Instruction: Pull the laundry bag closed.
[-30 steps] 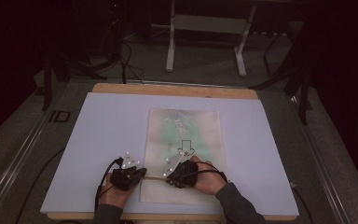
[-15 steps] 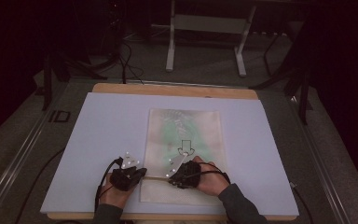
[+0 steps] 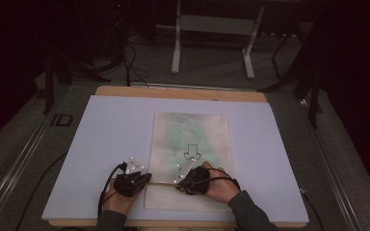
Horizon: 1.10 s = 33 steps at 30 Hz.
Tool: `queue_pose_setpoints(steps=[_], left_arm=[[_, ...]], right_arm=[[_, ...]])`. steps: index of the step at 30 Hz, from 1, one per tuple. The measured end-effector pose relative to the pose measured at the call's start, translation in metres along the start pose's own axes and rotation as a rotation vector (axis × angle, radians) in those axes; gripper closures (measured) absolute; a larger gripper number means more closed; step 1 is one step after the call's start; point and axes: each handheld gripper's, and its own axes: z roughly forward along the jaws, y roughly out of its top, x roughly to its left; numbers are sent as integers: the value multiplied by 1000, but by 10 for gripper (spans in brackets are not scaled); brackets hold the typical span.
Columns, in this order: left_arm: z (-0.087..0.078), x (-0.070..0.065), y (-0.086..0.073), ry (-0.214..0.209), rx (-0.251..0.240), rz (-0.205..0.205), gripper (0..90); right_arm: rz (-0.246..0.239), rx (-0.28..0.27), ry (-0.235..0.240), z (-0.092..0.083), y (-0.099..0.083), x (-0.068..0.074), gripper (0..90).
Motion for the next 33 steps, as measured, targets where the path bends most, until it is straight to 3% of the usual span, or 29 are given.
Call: queue_pose_setpoints(steps=[33], left_arm=[[0,0,0,-2,2,-2,894]], right_arm=[[25,7,-11,-16,-21,0,824]])
